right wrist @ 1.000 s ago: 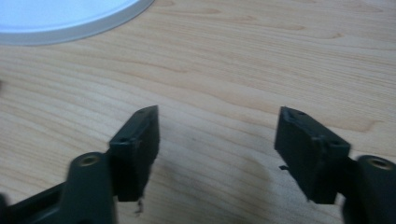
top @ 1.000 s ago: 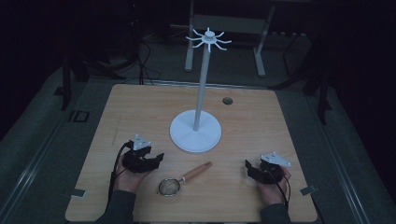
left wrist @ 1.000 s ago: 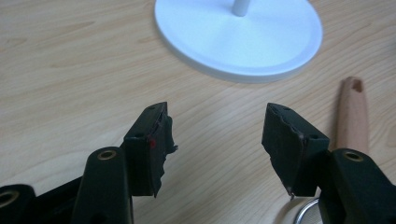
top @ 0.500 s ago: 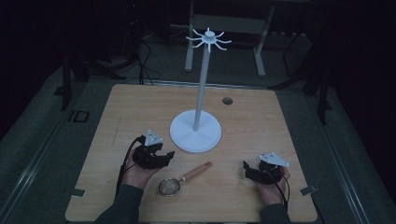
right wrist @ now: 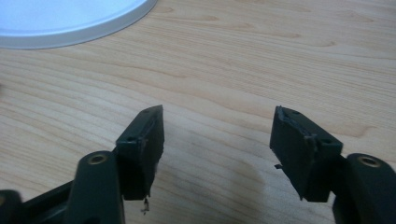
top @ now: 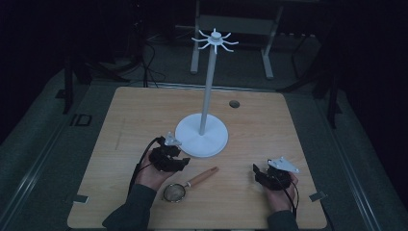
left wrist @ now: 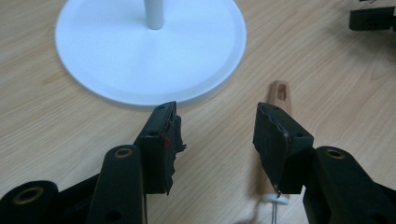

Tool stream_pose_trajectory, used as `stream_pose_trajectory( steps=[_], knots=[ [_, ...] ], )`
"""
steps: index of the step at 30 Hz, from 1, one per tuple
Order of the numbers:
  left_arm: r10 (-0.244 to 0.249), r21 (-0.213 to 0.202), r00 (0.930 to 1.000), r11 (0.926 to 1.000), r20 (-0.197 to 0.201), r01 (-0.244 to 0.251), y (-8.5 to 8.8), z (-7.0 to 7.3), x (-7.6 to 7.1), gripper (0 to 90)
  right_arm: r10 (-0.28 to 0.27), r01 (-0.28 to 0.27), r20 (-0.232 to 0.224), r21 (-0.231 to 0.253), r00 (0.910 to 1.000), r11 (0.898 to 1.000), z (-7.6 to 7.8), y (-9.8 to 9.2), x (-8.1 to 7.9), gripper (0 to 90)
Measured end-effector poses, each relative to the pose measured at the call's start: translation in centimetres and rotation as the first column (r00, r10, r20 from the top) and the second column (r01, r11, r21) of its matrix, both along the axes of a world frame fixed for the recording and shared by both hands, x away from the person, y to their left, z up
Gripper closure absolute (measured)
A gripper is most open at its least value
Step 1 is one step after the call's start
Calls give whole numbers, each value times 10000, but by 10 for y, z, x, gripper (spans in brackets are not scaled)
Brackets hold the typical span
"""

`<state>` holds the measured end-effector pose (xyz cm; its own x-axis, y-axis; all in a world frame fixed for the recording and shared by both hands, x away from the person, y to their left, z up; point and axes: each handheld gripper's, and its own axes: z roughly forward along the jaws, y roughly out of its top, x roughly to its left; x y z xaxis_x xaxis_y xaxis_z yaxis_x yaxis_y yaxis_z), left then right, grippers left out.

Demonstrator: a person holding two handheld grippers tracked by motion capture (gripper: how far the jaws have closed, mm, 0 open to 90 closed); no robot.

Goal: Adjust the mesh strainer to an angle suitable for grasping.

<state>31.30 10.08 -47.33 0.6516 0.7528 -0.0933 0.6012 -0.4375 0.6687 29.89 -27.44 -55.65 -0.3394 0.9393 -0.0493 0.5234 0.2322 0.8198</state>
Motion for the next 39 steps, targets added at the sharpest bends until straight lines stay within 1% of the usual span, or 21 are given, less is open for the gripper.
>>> stream_pose_trajectory(
  steps=[5,8,10,14,15,16,17,18,19,21,22,23,24,26,27,28,29,30,33,36,39],
  knots=[
    [-349,314,9991,9989,-255,357,-10,-2,2,507,9,-9,28,34,10000,10000,0,0,0,381],
    [-670,609,9968,9957,-434,696,-17,-2,3,513,20,-20,41,-12,10000,10000,0,0,-1,374],
    [-739,649,9962,9949,-469,768,-19,-3,3,522,49,-49,48,-12,10000,10000,0,0,-1,373],
    [-1165,1072,9897,9863,-829,1251,-33,-4,5,543,11,-12,29,112,10000,9999,0,-1,-1,373],
    [-1165,1072,9897,9863,-829,1251,-33,-4,5,547,11,-12,29,112,10000,9999,0,-1,-1,373],
    [-1264,1253,9868,9824,-1012,1387,-38,-5,6,549,-18,17,28,149,10000,9999,0,-2,0,373],
    [-1264,1253,9868,9824,-1012,1387,-38,-5,6,551,-18,17,28,149,10000,9999,0,-2,0,373],
    [-1381,1397,9838,9782,-1146,1536,-42,-6,7,551,-18,18,13,144,10000,9999,0,-1,0,373],
    [-1381,1397,9838,9782,-1146,1536,-42,-6,7,552,10,-10,33,106,10000,9999,0,-1,0,373],
    [-1477,1650,9793,9715,-1387,1699,-48,-9,10,553,20,-20,48,31,10000,10000,0,0,-1,373],
    [-1477,1650,9793,9715,-1387,1699,-48,-9,10,554,20,-20,48,31,10000,10000,0,0,-1,373],
    [-1506,1736,9762,9687,-1563,1772,-51,-12,11,555,53,-53,41,-19,10000,10000,0,1,-1,371],
    [-1506,1736,9762,9687,-1563,1772,-51,-12,11,555,53,-53,41,-19,10000,10000,0,1,-1,371],
    [-1552,1852,9722,9647,-1754,1874,-53,-14,12,555,63,-63,49,-34,10000,10000,0,1,-1,371],
    [-1571,1913,9678,9620,-1965,1950,-56,-17,13,555,67,-67,42,-25,10000,10000,0,0,-1,371],
    [-1571,1913,9678,9620,-1965,1950,-56,-17,13,556,67,-67,42,-25,10000,10000,0,0,-1,371],
    [-1608,2048,9635,9570,-2140,2052,-59,-20,13,556,92,-92,42,-38,9999,10000,0,0,-1,369],
    [-1608,2048,9635,9570,-2140,2052,-59,-20,13,556,93,-93,39,-50,9999,9999,0,1,-1,369],
    [-1700,2230,9542,9481,-2461,2264,-63,-25,14,556,110,-110,61,-73,9999,9999,0,1,-1,369],
    [-1695,2251,9506,9467,-2601,2304,-65,-27,15,561,97,-97,41,-48,9999,9999,0,1,-1,368],
    [-1702,2384,9406,9399,-2939,2445,-68,-31,16,566,129,-129,33,-66,9999,9999,0,1,-1,368]
  ],
)
